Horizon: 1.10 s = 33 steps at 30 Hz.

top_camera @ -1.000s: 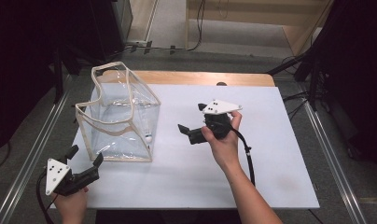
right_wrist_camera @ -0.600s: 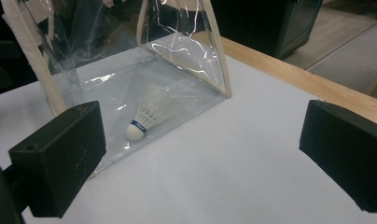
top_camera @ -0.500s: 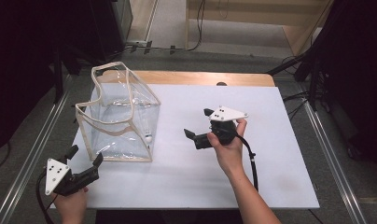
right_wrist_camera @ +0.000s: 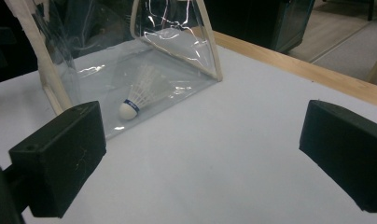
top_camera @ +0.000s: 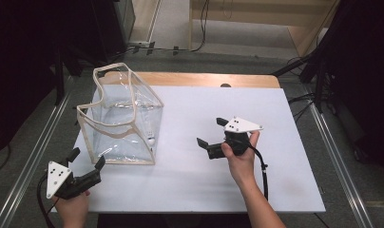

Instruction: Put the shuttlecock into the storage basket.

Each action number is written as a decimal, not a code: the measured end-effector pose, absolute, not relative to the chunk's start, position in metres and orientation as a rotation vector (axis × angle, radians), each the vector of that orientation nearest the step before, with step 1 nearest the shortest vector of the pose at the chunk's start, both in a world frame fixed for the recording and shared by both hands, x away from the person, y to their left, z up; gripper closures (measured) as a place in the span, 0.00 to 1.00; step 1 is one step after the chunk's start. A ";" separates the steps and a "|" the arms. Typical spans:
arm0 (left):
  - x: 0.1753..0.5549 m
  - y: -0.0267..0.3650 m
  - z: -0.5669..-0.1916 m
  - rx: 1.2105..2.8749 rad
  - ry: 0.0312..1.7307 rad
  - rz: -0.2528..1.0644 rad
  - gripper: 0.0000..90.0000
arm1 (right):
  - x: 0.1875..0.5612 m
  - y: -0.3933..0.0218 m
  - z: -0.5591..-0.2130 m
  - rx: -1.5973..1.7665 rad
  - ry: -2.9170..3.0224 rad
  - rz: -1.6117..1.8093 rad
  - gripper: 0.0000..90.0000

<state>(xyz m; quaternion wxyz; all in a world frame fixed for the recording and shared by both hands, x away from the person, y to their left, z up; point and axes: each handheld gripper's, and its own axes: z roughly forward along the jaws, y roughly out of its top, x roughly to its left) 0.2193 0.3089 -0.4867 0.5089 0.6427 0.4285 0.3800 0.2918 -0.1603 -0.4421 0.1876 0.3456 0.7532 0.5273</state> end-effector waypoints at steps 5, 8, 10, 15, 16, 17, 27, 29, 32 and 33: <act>0.219 0.309 -0.487 1.550 1.031 0.916 0.15 | 0.288 -0.170 -0.449 0.998 2.107 1.469 0.00; 0.219 0.309 -0.487 1.549 1.031 0.916 0.15 | 0.286 -0.176 -0.453 1.015 2.099 1.466 0.00; 0.219 0.309 -0.487 1.550 1.031 0.916 0.15 | 0.284 -0.180 -0.456 1.017 2.094 1.468 0.00; 0.219 0.309 -0.487 1.548 1.034 0.916 0.15 | 0.282 -0.187 -0.461 1.037 2.093 1.454 0.00; 0.219 0.309 -0.487 1.546 1.035 0.915 0.15 | 0.281 -0.188 -0.462 1.041 2.096 1.452 0.00; 0.219 0.309 -0.487 1.546 1.035 0.915 0.15 | 0.281 -0.190 -0.462 1.043 2.094 1.451 0.00; 0.219 0.309 -0.487 1.547 1.034 0.915 0.15 | 0.276 -0.206 -0.469 1.080 2.071 1.438 0.00; 0.219 0.309 -0.487 1.547 1.035 0.916 0.15 | 0.275 -0.210 -0.470 1.088 2.062 1.441 0.00; 0.220 0.309 -0.487 1.545 1.036 0.918 0.15 | 0.273 -0.214 -0.471 1.097 2.056 1.438 0.00; 0.220 0.309 -0.487 1.542 1.037 0.918 0.15 | 0.272 -0.215 -0.471 1.099 2.054 1.437 0.00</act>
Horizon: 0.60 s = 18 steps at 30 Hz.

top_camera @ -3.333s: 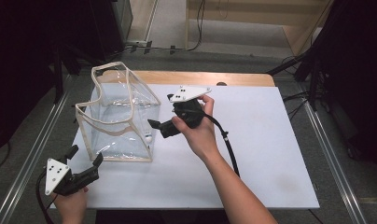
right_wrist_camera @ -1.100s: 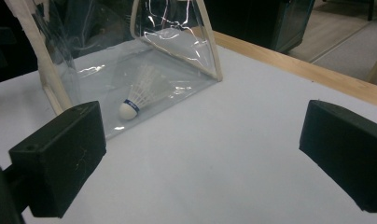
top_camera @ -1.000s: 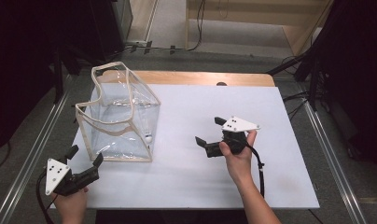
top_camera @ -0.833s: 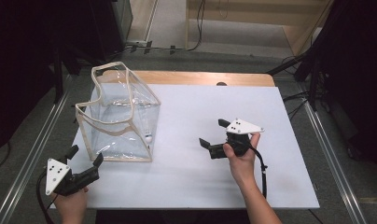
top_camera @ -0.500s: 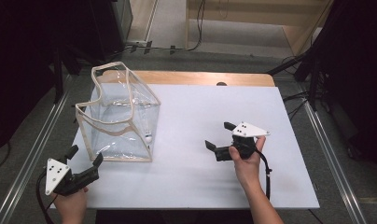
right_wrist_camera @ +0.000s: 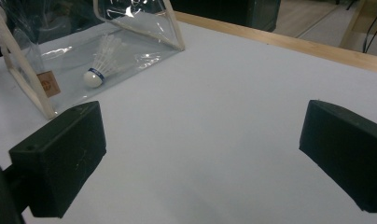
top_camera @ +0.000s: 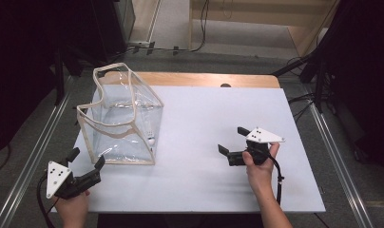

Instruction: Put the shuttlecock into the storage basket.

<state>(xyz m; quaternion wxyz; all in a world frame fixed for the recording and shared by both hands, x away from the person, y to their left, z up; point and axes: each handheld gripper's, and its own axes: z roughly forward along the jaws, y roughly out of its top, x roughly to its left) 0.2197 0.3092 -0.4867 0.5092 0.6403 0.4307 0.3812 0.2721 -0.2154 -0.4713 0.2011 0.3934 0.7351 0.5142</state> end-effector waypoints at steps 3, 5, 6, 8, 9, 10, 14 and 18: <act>0.220 0.309 -0.487 1.545 1.038 0.918 0.15 | 0.270 -0.220 -0.472 1.099 2.056 1.422 0.00; 0.220 0.309 -0.487 1.549 1.036 0.920 0.15 | 0.267 -0.223 -0.472 1.103 2.057 1.415 0.00; 0.220 0.309 -0.487 1.550 1.035 0.921 0.15 | 0.266 -0.226 -0.472 1.102 2.053 1.415 0.00; 0.220 0.309 -0.487 1.552 1.035 0.921 0.15 | 0.263 -0.231 -0.473 1.115 2.042 1.415 0.00; 0.220 0.308 -0.487 1.549 1.036 0.919 0.15 | 0.262 -0.234 -0.473 1.114 2.040 1.413 0.00; 0.220 0.309 -0.487 1.550 1.036 0.920 0.15 | 0.261 -0.236 -0.474 1.124 2.033 1.412 0.00; 0.220 0.309 -0.487 1.548 1.036 0.919 0.15 | 0.256 -0.245 -0.479 1.140 2.022 1.401 0.00; 0.220 0.309 -0.487 1.551 1.036 0.921 0.15 | 0.252 -0.255 -0.482 1.162 2.010 1.392 0.00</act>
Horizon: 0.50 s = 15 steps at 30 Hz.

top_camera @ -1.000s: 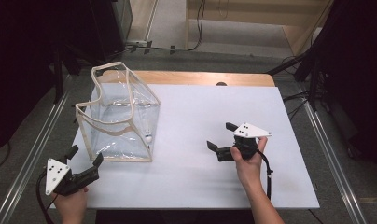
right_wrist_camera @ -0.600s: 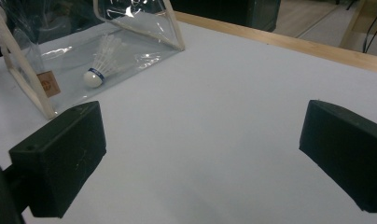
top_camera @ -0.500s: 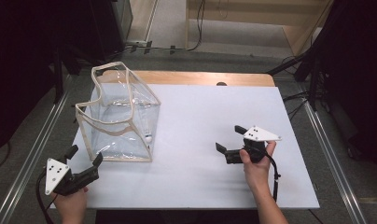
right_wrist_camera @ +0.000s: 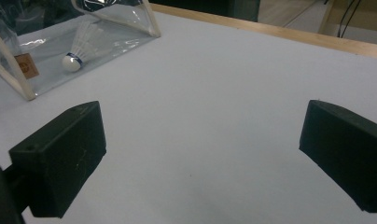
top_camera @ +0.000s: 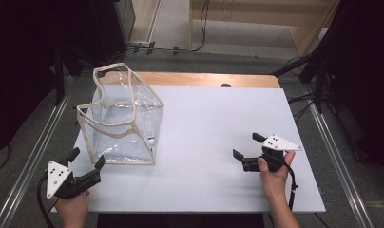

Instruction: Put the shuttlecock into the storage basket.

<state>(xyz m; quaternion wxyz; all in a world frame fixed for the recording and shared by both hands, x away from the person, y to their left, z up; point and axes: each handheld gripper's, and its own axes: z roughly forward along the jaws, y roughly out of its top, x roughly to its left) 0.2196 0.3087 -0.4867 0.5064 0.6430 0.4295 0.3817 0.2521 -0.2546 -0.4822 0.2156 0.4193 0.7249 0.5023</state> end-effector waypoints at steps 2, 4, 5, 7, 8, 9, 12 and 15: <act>0.220 0.309 -0.487 1.549 1.036 0.920 0.15 | 0.251 -0.259 -0.483 1.169 2.000 1.389 0.00; 0.220 0.309 -0.487 1.549 1.036 0.919 0.15 | 0.249 -0.262 -0.484 1.179 1.995 1.385 0.00; 0.220 0.309 -0.487 1.550 1.037 0.920 0.15 | 0.249 -0.264 -0.485 1.180 1.993 1.382 0.00; 0.220 0.309 -0.487 1.553 1.036 0.920 0.15 | 0.247 -0.266 -0.486 1.187 1.991 1.375 0.00; 0.219 0.309 -0.487 1.552 1.035 0.921 0.15 | 0.246 -0.268 -0.486 1.184 1.986 1.377 0.00; 0.219 0.309 -0.487 1.552 1.035 0.920 0.15 | 0.245 -0.269 -0.487 1.189 1.983 1.375 0.00; 0.219 0.309 -0.487 1.548 1.037 0.918 0.15 | 0.243 -0.274 -0.489 1.198 1.973 1.373 0.00; 0.219 0.309 -0.487 1.552 1.035 0.919 0.15 | 0.241 -0.279 -0.491 1.211 1.963 1.365 0.00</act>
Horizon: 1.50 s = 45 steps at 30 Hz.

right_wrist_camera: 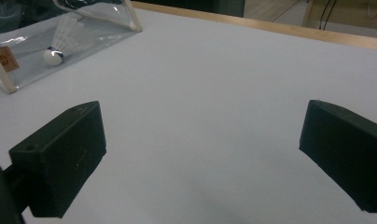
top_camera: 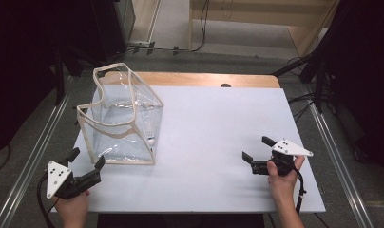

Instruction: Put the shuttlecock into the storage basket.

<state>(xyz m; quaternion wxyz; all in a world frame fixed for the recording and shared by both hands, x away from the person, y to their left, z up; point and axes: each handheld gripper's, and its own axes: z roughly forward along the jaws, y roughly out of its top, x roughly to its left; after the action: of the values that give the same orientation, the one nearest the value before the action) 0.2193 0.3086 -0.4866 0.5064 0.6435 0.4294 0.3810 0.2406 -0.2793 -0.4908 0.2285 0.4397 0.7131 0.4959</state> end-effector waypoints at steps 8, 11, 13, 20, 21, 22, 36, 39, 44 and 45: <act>0.219 0.309 -0.487 1.553 1.035 0.920 0.15 | 0.234 -0.291 -0.494 1.228 1.944 1.355 0.00; 0.219 0.309 -0.487 1.553 1.034 0.920 0.15 | 0.231 -0.295 -0.496 1.239 1.936 1.353 0.00; 0.219 0.309 -0.487 1.553 1.035 0.920 0.15 | 0.229 -0.298 -0.496 1.244 1.932 1.353 0.00; 0.219 0.309 -0.487 1.550 1.038 0.919 0.15 | 0.222 -0.308 -0.500 1.262 1.913 1.345 0.00; 0.219 0.309 -0.487 1.551 1.038 0.919 0.15 | 0.221 -0.309 -0.500 1.268 1.910 1.343 0.00; 0.219 0.309 -0.487 1.551 1.037 0.919 0.15 | 0.220 -0.311 -0.500 1.272 1.906 1.346 0.00; 0.219 0.309 -0.487 1.544 1.039 0.918 0.15 | 0.206 -0.335 -0.503 1.290 1.843 1.352 0.00; 0.219 0.309 -0.486 1.545 1.039 0.918 0.15 | 0.203 -0.342 -0.504 1.299 1.814 1.366 0.00; 0.219 0.310 -0.486 1.544 1.038 0.916 0.15 | 0.200 -0.348 -0.507 1.301 1.815 1.331 0.00; 0.219 0.310 -0.486 1.543 1.038 0.915 0.15 | 0.200 -0.349 -0.508 1.301 1.816 1.332 0.00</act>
<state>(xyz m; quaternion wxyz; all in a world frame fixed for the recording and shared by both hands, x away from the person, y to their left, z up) 0.2190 0.3096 -0.4864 0.5094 0.6407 0.4309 0.3799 0.1997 -0.3490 -0.5082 0.2671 0.4822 0.6728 0.4934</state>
